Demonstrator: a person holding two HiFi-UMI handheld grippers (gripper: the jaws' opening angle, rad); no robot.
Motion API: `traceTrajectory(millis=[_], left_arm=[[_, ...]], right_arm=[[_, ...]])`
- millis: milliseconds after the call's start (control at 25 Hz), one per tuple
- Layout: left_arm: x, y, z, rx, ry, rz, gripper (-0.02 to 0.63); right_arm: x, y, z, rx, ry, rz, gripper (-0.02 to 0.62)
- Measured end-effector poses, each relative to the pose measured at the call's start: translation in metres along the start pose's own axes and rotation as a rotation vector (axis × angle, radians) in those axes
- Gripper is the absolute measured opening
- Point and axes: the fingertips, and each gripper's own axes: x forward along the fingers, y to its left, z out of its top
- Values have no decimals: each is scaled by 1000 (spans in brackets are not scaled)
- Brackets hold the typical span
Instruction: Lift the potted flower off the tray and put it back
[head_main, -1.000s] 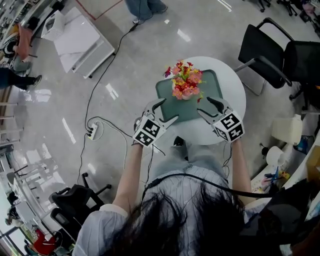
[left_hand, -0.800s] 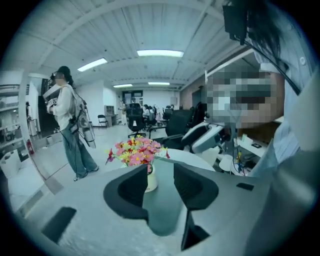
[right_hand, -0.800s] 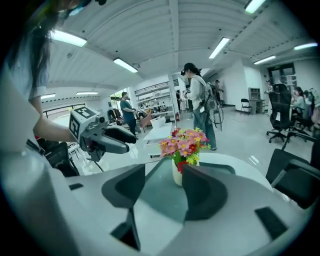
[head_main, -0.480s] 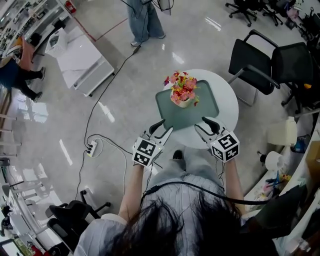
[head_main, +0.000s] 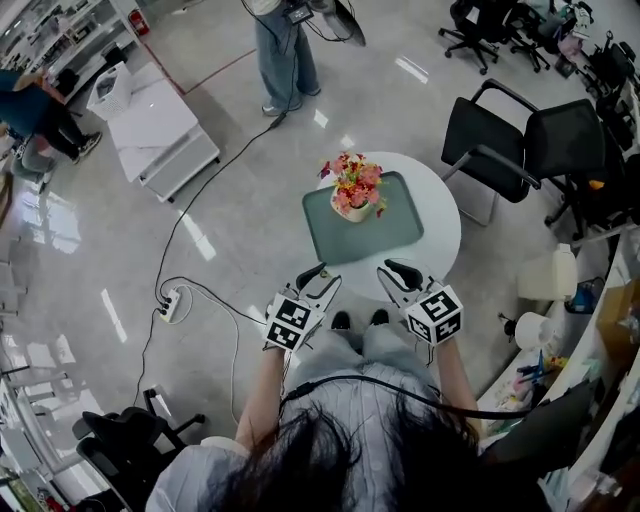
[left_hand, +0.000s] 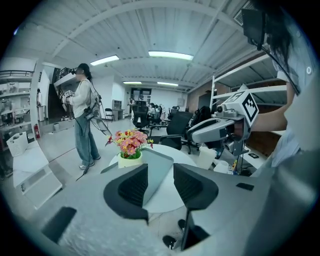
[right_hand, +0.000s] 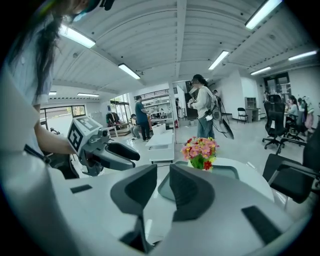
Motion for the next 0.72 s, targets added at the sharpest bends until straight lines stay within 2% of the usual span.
traceTrajectory(millis=[120,400,720], left_arm=[[0,-12,-6,5,17,-3,173],[-7,-47,-15,-41,37,11,171],[-15,-69,4,-40,24,126,164]], right_arm=[[1,6,-2,-10,11,24,92],[-7,18,-6,-28,8,85,84],[-41,30,-28,-34,12,175,81]])
